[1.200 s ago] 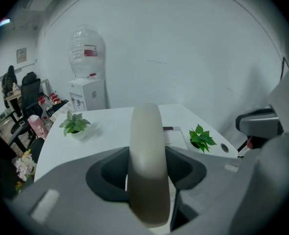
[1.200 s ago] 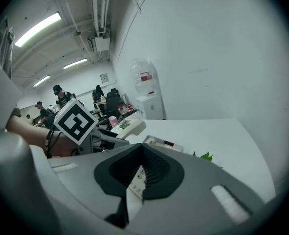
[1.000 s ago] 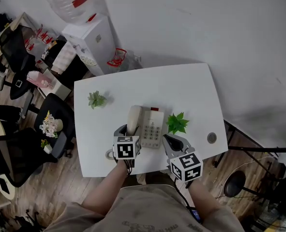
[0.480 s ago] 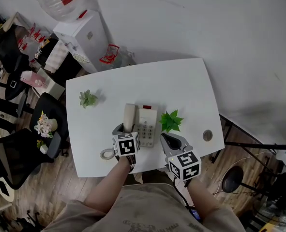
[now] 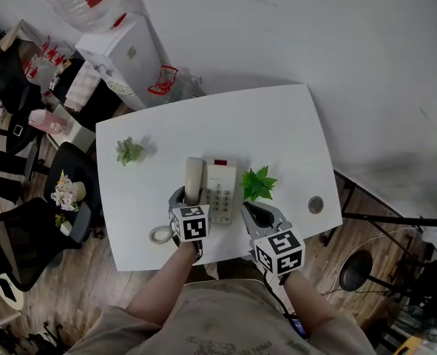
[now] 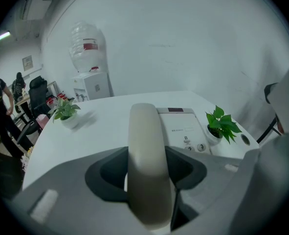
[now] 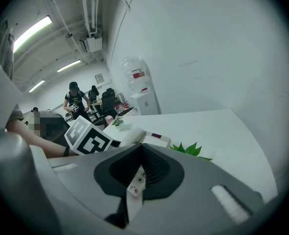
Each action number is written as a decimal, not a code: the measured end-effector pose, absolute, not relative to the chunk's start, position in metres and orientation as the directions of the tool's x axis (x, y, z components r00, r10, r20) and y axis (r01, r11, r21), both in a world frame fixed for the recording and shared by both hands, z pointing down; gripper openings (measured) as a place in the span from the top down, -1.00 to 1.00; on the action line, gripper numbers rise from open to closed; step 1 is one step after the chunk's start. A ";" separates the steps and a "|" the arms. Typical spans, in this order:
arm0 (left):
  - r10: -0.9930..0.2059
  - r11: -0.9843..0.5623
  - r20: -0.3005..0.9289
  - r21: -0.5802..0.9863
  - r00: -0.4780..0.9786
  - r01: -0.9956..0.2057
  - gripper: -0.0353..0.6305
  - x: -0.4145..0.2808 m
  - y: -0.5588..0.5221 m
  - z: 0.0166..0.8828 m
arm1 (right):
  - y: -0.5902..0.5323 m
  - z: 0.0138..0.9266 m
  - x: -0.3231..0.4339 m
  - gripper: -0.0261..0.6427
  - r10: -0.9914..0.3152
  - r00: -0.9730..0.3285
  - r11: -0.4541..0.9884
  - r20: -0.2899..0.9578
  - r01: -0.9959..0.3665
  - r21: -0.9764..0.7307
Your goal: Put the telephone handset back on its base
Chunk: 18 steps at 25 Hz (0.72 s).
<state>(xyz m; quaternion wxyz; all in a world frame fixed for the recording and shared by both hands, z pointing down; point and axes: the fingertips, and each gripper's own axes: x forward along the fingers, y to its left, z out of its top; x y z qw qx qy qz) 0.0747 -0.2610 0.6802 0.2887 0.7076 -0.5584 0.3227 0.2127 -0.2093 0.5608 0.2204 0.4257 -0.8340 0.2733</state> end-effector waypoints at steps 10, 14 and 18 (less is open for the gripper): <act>-0.615 -0.239 0.749 0.121 0.247 -0.963 -0.13 0.074 -0.265 0.654 | -0.220 0.548 0.209 0.83 -0.621 -0.543 0.485 0.565 -0.833 -0.268; -0.659 -0.284 0.705 0.088 0.261 -0.955 -0.12 0.064 -0.267 0.621 | -0.230 0.528 0.204 0.83 -0.644 -0.560 0.479 0.522 -0.827 -0.296; -0.692 -0.333 0.651 0.094 0.311 -0.938 -0.12 0.059 -0.269 0.577 | -0.245 0.496 0.205 0.83 -0.677 -0.574 0.481 0.461 -0.819 -0.314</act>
